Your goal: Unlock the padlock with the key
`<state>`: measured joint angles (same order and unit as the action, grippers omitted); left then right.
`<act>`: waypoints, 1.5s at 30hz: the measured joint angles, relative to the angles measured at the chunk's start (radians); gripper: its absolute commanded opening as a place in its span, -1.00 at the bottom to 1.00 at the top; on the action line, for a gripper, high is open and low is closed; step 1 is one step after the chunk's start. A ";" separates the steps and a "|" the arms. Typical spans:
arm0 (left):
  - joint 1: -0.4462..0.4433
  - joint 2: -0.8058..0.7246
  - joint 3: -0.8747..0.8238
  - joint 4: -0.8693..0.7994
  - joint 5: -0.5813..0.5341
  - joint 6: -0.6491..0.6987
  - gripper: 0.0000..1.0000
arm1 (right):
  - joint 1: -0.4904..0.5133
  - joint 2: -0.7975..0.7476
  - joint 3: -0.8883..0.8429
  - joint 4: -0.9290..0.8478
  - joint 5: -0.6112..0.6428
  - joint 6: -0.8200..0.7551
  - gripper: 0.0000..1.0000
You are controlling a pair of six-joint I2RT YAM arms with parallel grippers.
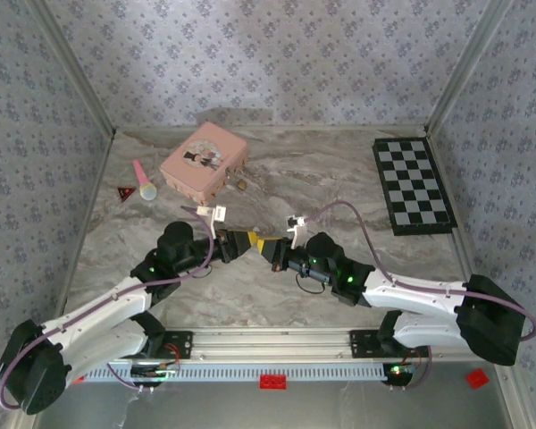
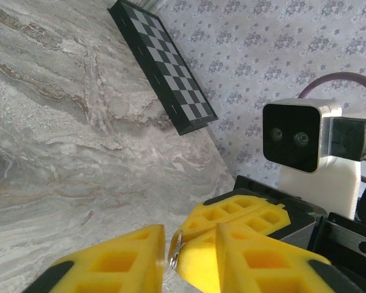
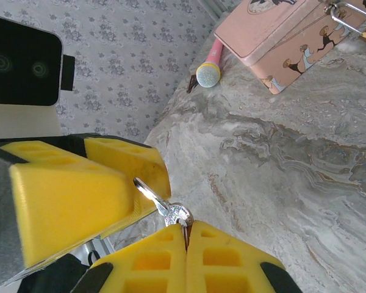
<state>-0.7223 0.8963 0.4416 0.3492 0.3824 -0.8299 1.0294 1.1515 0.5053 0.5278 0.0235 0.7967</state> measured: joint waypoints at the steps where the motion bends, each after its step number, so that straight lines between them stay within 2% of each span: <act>1: 0.000 0.003 0.003 -0.001 0.000 0.000 -0.60 | 0.001 0.000 0.000 0.000 0.000 0.000 -1.00; 8: 0.001 0.010 0.008 -0.010 -0.006 0.008 -0.92 | 0.001 0.000 0.000 0.000 0.008 0.000 -1.00; 13: 0.002 0.011 0.011 -0.017 -0.008 0.014 -1.00 | 0.001 0.000 0.000 0.000 0.007 0.000 -1.00; 18: 0.002 0.014 0.021 -0.024 -0.007 0.017 -1.00 | -0.016 0.000 -0.021 0.049 -0.025 0.006 -0.65; 22: 0.000 0.025 0.024 -0.019 0.005 0.016 -1.00 | -0.047 0.002 -0.065 0.145 -0.095 0.029 -0.51; 25: 0.000 0.029 0.027 -0.005 0.022 0.009 -1.00 | -0.061 0.019 -0.071 0.211 -0.145 0.041 -0.49; 34: -0.001 0.020 0.039 0.011 0.040 -0.002 -1.00 | -0.072 0.035 -0.094 0.305 -0.190 0.058 -0.75; 42: -0.005 0.013 0.040 0.016 0.047 -0.002 -1.00 | -0.074 0.006 -0.110 0.311 -0.197 0.056 -0.98; 45: -0.005 0.013 0.040 0.018 0.048 -0.002 -1.00 | -0.074 0.003 -0.110 0.309 -0.201 0.052 -1.00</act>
<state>-0.7277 0.9096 0.4816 0.3672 0.4309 -0.8314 0.9550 1.1542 0.3950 0.8371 -0.1776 0.8486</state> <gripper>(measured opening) 0.054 0.052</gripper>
